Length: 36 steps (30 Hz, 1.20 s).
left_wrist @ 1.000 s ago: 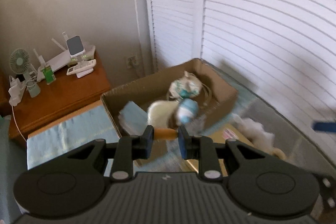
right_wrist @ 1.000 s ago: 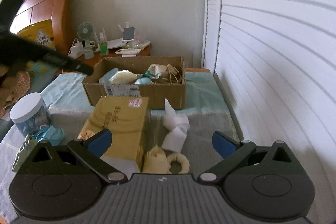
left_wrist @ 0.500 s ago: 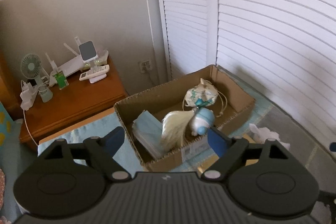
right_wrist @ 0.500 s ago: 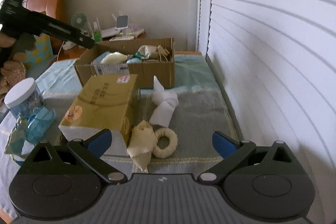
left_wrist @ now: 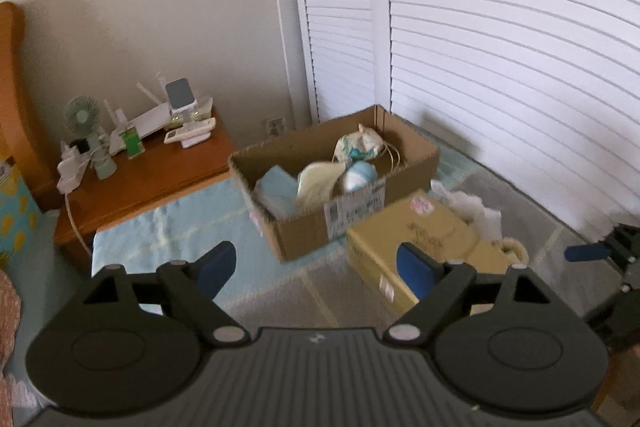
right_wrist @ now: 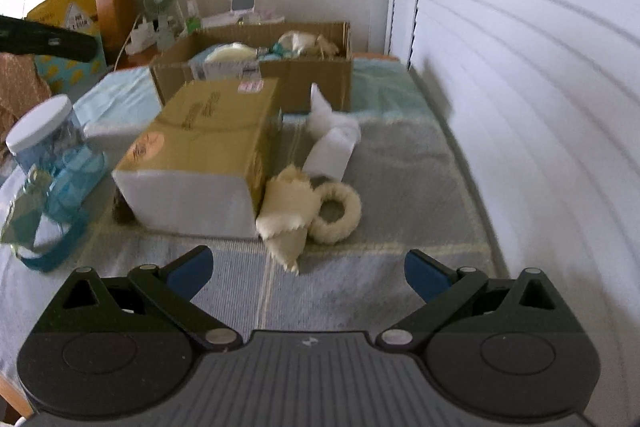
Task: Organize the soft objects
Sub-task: 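Move the left tool to the blue patterned drawstring bag while the right tool nears the cream cloth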
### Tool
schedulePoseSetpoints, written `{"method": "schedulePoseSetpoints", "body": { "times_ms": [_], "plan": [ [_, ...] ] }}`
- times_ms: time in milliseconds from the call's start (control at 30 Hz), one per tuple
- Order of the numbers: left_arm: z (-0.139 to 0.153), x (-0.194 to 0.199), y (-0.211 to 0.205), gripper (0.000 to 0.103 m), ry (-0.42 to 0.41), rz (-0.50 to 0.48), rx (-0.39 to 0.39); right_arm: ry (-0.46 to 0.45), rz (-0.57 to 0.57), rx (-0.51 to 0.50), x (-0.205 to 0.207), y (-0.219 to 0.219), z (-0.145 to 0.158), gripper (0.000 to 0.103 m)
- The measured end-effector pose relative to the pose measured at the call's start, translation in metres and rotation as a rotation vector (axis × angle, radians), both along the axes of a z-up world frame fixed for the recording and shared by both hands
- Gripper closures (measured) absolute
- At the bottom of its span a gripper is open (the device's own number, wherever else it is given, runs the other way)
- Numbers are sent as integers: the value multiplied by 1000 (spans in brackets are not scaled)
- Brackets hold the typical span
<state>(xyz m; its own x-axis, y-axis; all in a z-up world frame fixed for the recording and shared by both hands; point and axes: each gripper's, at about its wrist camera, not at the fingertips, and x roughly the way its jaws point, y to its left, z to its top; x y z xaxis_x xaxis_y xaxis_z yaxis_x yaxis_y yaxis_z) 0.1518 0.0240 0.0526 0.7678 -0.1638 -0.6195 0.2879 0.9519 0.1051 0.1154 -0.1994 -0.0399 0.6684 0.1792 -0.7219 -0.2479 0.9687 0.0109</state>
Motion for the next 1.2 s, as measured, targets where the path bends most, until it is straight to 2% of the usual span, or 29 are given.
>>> {"method": "schedulePoseSetpoints", "body": {
  "times_ms": [133, 367, 733, 800, 967, 1100, 1200],
  "plan": [
    [-11, -27, 7, 16, 13, 19, -19, 21, 11, -16, -1, 5, -9, 0],
    [-31, -65, 14, 16, -8, 82, -4, 25, 33, -75, 4, 16, -19, 0],
    [-63, -83, 36, 17, 55, 172, -68, -12, 29, -41, 3, 10, -23, 0],
    [-67, -86, 36, 20, 65, 175, -72, -15, 29, -40, 3, 10, -23, 0],
    [-77, -92, 36, 39, 88, 185, -86, -20, 27, -39, 3, 9, -23, 0],
    [-81, -94, 32, 47, 96, 182, -77, -25, 26, -38, 2, 10, -24, 0],
    [-83, -92, 33, 58, 100, 184, -88, -31, 26, -37, 0, 9, -24, 0]
  ]
}}
